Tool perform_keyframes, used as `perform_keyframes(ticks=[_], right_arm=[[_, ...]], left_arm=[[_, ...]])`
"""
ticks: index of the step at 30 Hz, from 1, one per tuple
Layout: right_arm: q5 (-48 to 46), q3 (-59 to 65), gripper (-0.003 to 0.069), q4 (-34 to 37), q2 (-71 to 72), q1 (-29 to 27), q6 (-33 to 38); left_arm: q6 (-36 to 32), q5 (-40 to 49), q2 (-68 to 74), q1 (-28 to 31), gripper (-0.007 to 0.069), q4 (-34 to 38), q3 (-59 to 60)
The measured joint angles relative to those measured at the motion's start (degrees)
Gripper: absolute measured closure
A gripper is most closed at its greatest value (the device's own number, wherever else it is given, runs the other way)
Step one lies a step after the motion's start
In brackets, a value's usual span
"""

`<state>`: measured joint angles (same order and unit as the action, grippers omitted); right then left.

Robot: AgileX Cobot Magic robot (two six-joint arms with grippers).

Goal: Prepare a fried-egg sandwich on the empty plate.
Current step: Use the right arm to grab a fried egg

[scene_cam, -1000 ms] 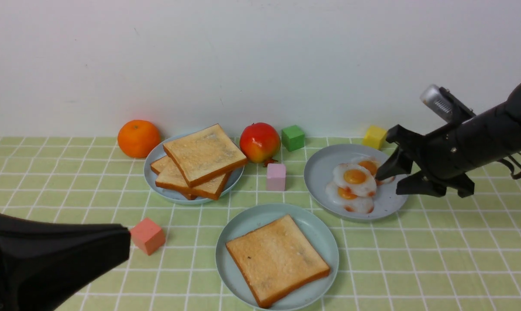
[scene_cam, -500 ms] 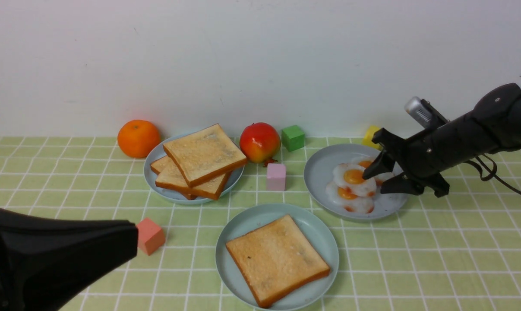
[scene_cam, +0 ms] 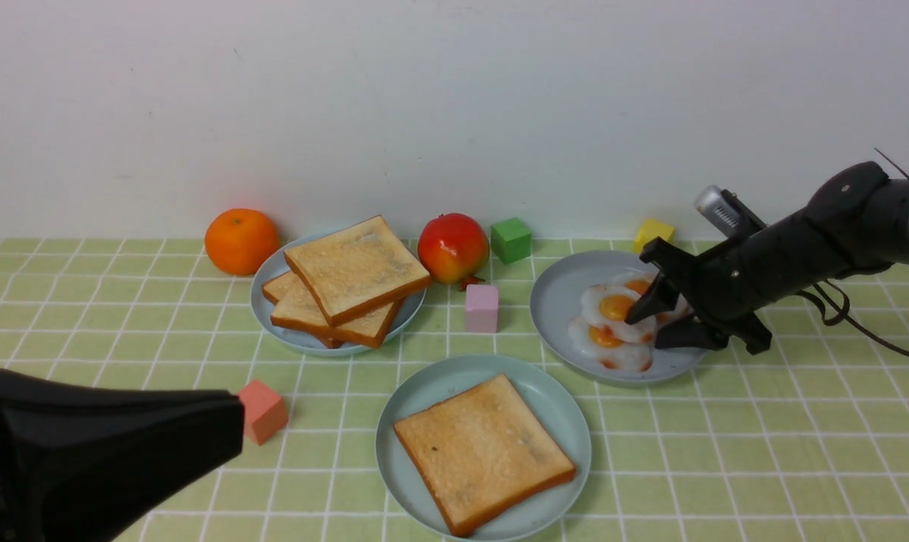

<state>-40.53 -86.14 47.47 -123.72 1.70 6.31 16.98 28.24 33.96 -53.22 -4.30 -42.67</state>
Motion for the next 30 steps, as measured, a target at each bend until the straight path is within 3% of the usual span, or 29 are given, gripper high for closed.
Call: perform_keyframes(ticks=[15, 19, 26, 30], right_arm=[[1.02, -0.40, 0.0302, 6.37, -1.41, 0.00, 5.47], [1.08, -0.40, 0.0358, 5.82, -1.45, 0.00, 5.83], [0.64, -0.77, 0.0527, 5.30, -1.30, -0.67, 5.78], [-0.69, -0.83, 0.0557, 5.41, -0.14, -1.22, 6.02]], left_arm=[[0.00, 0.00, 0.00, 0.00, 0.0638, 0.11, 0.00], [0.00, 0.00, 0.00, 0.00, 0.0638, 0.18, 0.00], [0.00, 0.00, 0.00, 0.00, 0.0638, 1.07, 0.05], [0.00, 0.14, 0.00, 0.00, 0.0637, 1.24, 0.04]])
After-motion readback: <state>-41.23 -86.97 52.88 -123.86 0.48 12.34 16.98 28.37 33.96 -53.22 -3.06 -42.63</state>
